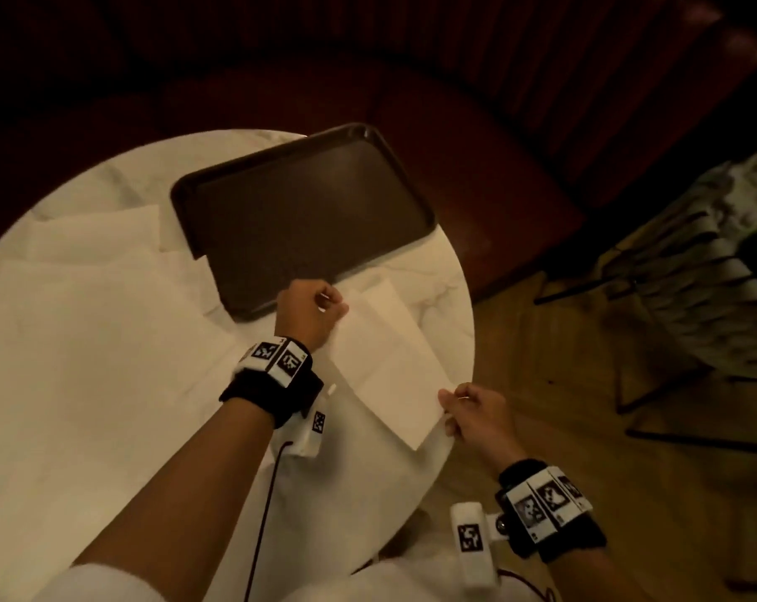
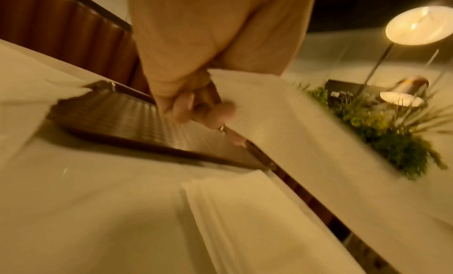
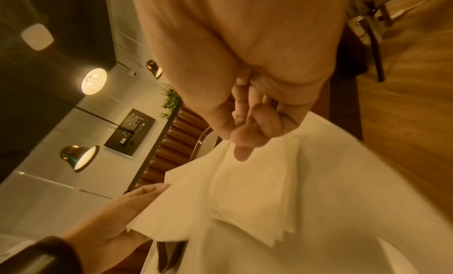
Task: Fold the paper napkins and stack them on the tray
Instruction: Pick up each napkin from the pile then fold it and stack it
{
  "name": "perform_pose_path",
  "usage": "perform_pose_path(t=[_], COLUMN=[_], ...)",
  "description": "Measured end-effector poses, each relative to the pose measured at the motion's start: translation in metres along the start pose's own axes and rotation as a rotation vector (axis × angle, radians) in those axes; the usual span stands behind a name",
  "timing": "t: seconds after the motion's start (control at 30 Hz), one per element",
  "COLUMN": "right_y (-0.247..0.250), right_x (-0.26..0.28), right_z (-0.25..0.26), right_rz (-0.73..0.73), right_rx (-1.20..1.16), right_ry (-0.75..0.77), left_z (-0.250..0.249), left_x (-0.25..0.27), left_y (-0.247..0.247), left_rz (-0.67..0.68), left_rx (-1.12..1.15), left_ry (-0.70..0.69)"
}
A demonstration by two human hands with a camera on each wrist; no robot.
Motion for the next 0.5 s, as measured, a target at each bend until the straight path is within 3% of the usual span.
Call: perform_pose_path(t=[0.23,0.5], right_y=[-0.005,-0.011], right_x=[-0.015,-0.028], right_z=[-0.009,-0.028], right_rz=[-0.018,-0.086], right_rx=[-0.014,0.011], right_ry=[-0.037,-0.135], left_z=[-0.008,0.008], left_x=[-0.018,-0.031], left_y=[-0.034,-0.079], left_rz=[-0.028,0.161], left_rx=[0.004,-0.249], left_ry=[-0.066,-0.144])
Point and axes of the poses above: each hand's wrist, its own x-axis away from the middle knuckle, its own y-axis out of the back of the hand, z = x × y, the point moved 10 cm from there along -x, towards the middle knuckle, and after that the axes turned 6 degrees about -z, right-handed, at the moved point
